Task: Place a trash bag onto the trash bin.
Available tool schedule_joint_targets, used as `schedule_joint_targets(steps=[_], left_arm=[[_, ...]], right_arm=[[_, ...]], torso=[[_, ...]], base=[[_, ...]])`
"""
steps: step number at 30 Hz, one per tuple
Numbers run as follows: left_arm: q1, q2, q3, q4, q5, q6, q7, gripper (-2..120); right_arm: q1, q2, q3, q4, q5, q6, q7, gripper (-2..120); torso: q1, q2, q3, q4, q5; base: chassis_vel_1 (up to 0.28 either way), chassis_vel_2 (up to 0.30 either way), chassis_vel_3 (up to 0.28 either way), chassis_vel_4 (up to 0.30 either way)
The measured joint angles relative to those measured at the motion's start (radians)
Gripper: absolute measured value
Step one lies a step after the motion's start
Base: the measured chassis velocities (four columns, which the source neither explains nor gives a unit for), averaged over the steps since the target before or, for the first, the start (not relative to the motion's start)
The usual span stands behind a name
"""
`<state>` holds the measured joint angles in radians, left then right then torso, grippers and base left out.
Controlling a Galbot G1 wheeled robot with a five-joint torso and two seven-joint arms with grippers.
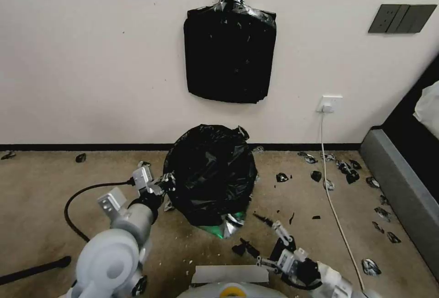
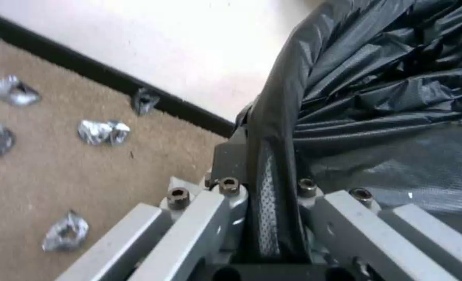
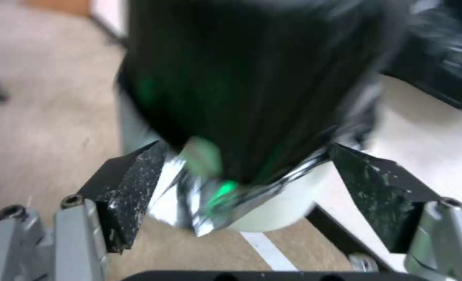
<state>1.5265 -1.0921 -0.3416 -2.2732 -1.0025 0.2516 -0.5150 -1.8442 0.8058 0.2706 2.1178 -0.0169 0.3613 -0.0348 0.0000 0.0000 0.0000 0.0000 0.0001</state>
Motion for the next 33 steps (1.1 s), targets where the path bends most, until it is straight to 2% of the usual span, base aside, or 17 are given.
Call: schedule_joint_targets(steps=[1,3,4,7,8,11,12,13,15,16,19,20,21,22,23,25,33], left_arm=[[0.000,0.000,0.000,0.000,0.000,0.000,0.000,4],[-0.012,-0.004,0.030,0.034,0.072,-0.034,0.025,4],[-0.012,-0.004,0.030,0.034,0.072,-0.034,0.025,4],[-0.020,-0.005,0.072,0.071,0.176,-0.073,0.060,4],[-0.020,-0.005,0.072,0.071,0.176,-0.073,0.060,4],[-0.026,-0.012,0.108,0.086,0.248,-0.094,0.077,4],[-0.026,-0.012,0.108,0.086,0.248,-0.094,0.077,4],[-0.025,-0.015,0.123,0.090,0.279,-0.102,0.085,4],[-0.022,-0.017,0.138,0.096,0.332,-0.118,0.096,4],[-0.022,-0.017,0.138,0.096,0.332,-0.118,0.096,4],[-0.013,-0.015,0.148,0.099,0.408,-0.135,0.108,4],[-0.013,-0.015,0.148,0.099,0.408,-0.135,0.108,4],[-0.008,-0.011,0.155,0.099,0.432,-0.138,0.111,4],[-0.007,-0.008,0.158,0.099,0.449,-0.140,0.114,4],[-0.007,-0.008,0.158,0.099,0.449,-0.140,0.114,4],[-0.001,-0.010,0.162,0.100,0.474,-0.147,0.119,4],[0.010,-0.018,0.170,0.093,0.525,-0.151,0.130,4]], right_arm=[[0.000,0.000,0.000,0.000,0.000,0.000,0.000,84],[-0.081,-0.007,0.049,0.110,0.125,-0.070,0.043,73],[-0.081,-0.007,0.049,0.110,0.125,-0.070,0.043,73],[-0.162,-0.010,0.088,0.256,0.268,-0.185,0.103,58],[-0.162,-0.010,0.088,0.256,0.268,-0.185,0.103,58],[-0.129,-0.024,0.057,0.366,0.379,-0.330,0.162,44],[-0.129,-0.024,0.057,0.366,0.379,-0.330,0.162,44],[-0.074,-0.035,0.025,0.389,0.470,-0.432,0.210,38],[0.018,-0.052,-0.006,0.394,0.609,-0.543,0.276,30],[0.018,-0.052,-0.006,0.394,0.609,-0.543,0.276,30],[0.210,-0.089,-0.063,0.395,0.843,-0.675,0.388,17],[0.210,-0.089,-0.063,0.395,0.843,-0.675,0.388,17],[0.324,-0.095,-0.103,0.395,0.969,-0.727,0.447,8],[0.395,-0.094,-0.131,0.393,1.021,-0.752,0.477,5],[0.395,-0.094,-0.131,0.393,1.021,-0.752,0.477,5],[0.533,-0.077,-0.212,0.391,1.080,-0.793,0.530,0],[0.705,-0.011,-0.321,0.311,1.167,-0.860,0.640,0]], torso=[[0.000,0.000,0.000,0.0000,0.0000],[0.000,0.000,0.000,0.0000,-0.0001],[0.000,0.000,0.000,0.0000,-0.0001],[0.000,0.000,0.000,-0.0002,-0.0003],[0.000,0.000,0.000,-0.0002,-0.0003],[0.000,0.000,0.000,-0.0002,-0.0005],[0.000,0.000,0.000,-0.0002,-0.0005],[0.000,0.000,0.000,-0.0001,-0.0002],[0.000,0.000,0.000,-0.0001,0.0000],[0.000,0.000,0.000,-0.0001,0.0000],[0.000,0.000,0.000,0.0002,0.0000],[0.000,0.000,0.000,0.0002,0.0000],[0.000,0.000,0.000,0.0002,0.0000],[0.000,0.000,0.000,0.0000,0.0000],[0.000,0.000,0.000,0.0000,0.0000],[0.000,0.000,0.000,0.0002,-0.0001],[0.000,0.000,0.000,0.0000,-0.0001]], base=[[0.000,0.000,0.000,0.000],[0.000,0.000,0.000,0.000],[0.000,0.000,0.000,0.000],[0.000,0.000,0.000,0.000],[0.000,0.000,0.000,0.000],[0.000,0.000,0.000,0.000],[0.000,0.000,0.000,0.000],[0.000,0.000,0.000,0.000],[0.000,0.000,0.000,0.000],[0.000,0.000,0.000,0.000],[0.000,0.000,0.000,0.000],[0.000,0.000,0.000,0.000],[0.000,0.000,0.000,0.000],[0.000,0.000,0.000,0.000],[0.000,0.000,0.000,0.000],[0.000,0.000,0.000,0.000],[0.000,0.000,0.000,0.000]])
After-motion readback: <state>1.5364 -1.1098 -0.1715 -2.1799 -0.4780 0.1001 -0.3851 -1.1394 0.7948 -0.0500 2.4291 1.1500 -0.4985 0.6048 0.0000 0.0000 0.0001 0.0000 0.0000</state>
